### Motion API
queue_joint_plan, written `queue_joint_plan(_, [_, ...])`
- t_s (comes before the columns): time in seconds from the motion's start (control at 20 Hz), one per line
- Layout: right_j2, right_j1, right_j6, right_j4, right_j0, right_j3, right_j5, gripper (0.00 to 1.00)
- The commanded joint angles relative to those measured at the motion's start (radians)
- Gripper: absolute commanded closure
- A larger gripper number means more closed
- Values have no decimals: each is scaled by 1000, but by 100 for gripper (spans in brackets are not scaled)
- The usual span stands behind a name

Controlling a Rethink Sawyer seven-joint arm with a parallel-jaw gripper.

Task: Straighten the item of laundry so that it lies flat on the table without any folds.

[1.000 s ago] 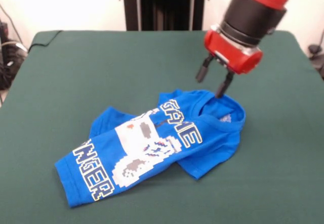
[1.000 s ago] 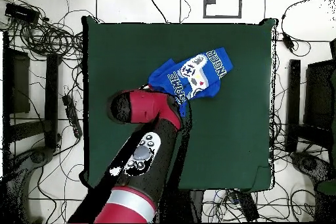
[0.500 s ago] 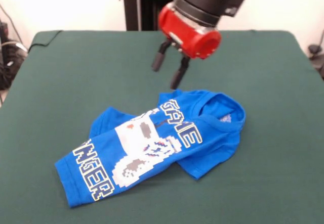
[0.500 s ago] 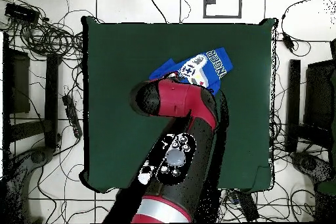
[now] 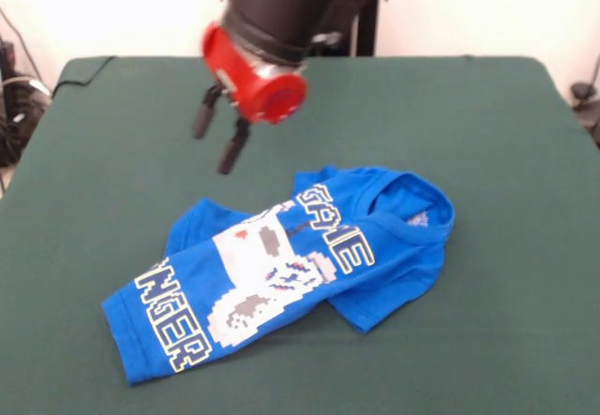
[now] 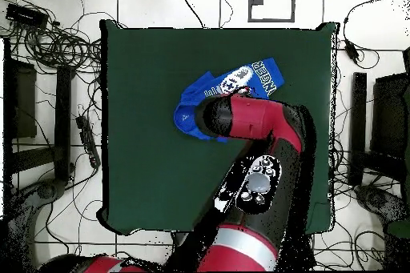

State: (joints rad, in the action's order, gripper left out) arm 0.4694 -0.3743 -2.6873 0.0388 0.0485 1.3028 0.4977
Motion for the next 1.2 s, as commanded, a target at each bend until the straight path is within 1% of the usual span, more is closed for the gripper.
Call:
queue_joint_plan(0.05, [-159, 157, 60, 54, -16, -9, -17, 0])
queue_joint_plan(0.3, [-149, 206, -8, 50, -10, -21, -58, 0])
queue_joint_plan(0.4, [-154, 207, -22, 45, -10, -18, -72, 0])
queue_joint_plan(0.7, [-178, 182, -27, 19, -1, 5, -46, 0])
queue_joint_plan(0.85, [-165, 178, -50, 12, 18, 9, -50, 0])
queue_joint_plan(1.05, [-151, 196, -54, 14, 22, -15, -54, 0])
queue_joint_plan(1.2, [-155, 233, -41, 18, 5, -48, -58, 0])
